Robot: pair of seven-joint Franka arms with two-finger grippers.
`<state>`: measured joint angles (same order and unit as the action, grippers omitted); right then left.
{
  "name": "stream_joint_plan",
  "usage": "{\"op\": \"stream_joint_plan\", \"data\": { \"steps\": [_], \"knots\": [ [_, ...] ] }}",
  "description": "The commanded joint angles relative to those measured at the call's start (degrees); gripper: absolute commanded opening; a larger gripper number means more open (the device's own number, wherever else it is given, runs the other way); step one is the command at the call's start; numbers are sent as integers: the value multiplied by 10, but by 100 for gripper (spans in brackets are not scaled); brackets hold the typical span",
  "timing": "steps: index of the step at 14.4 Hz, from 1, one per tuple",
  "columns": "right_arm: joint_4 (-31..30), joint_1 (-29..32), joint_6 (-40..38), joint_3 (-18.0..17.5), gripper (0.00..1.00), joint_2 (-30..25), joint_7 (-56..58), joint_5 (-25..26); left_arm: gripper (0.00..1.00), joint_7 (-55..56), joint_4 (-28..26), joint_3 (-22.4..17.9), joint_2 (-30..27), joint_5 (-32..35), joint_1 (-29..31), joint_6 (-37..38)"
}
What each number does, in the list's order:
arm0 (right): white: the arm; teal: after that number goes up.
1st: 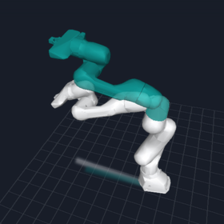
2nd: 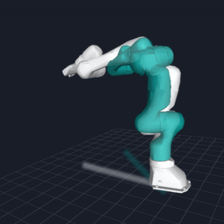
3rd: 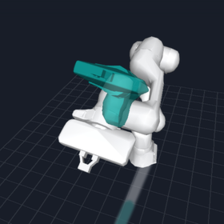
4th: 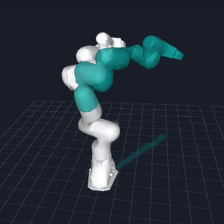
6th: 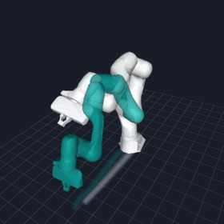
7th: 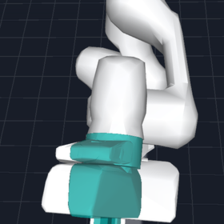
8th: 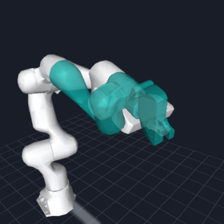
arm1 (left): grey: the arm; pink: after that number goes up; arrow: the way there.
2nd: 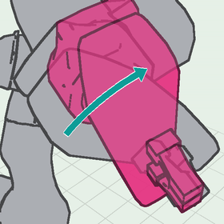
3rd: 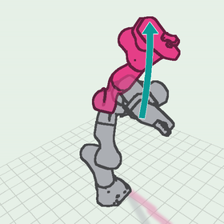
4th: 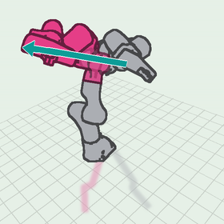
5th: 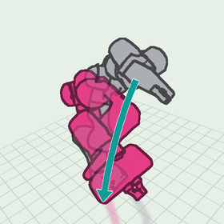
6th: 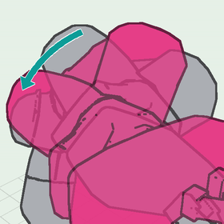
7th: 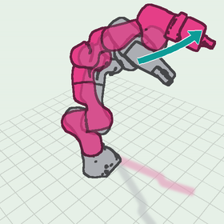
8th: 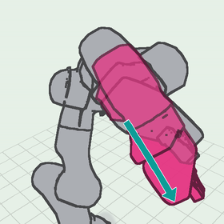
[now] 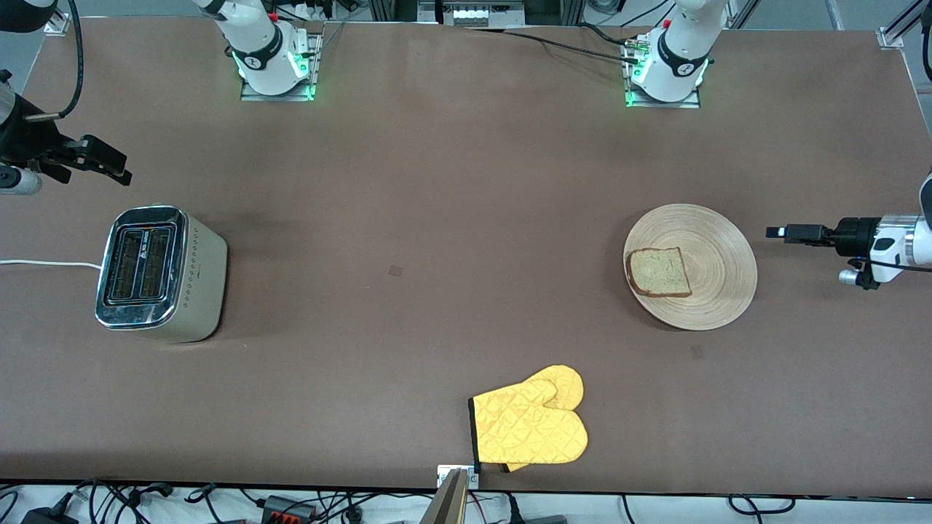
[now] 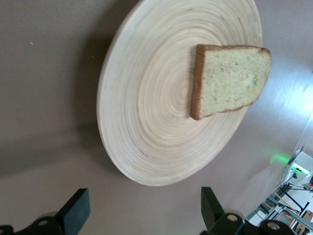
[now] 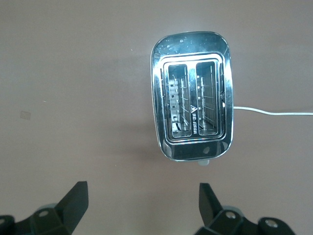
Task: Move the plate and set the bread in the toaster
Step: 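Grasp the wooden plate rim with the left gripper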
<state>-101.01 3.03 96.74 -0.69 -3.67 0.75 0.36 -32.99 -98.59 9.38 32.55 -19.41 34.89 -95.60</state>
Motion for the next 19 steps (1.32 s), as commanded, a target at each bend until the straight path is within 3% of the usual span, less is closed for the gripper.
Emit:
{"op": "stream_joint_plan", "data": {
  "steps": [1, 6, 8, 13, 16, 19],
  "knots": [
    [-8, 8, -1, -6, 100, -10, 7, -3, 100, -30, 17, 5, 27, -19, 11, -11],
    [-8, 8, -1, -6, 100, -10, 7, -3, 97, -52, 16, 9, 65, -51, 17, -56],
    [-8, 8, -1, -5, 100, -11, 7, -3, 91, -52, 11, 9, 77, -70, 17, -57],
    [-8, 8, -1, -6, 100, -11, 7, -3, 88, -52, 8, 11, 100, -88, 14, -57],
    [-8, 7, -1, -6, 100, -11, 7, -3, 62, -52, 9, 12, 101, -88, 16, -50],
    [-8, 7, -2, -5, 100, -12, 7, -3, 52, -76, 9, 12, 101, -88, 13, -52]
  ]
}}
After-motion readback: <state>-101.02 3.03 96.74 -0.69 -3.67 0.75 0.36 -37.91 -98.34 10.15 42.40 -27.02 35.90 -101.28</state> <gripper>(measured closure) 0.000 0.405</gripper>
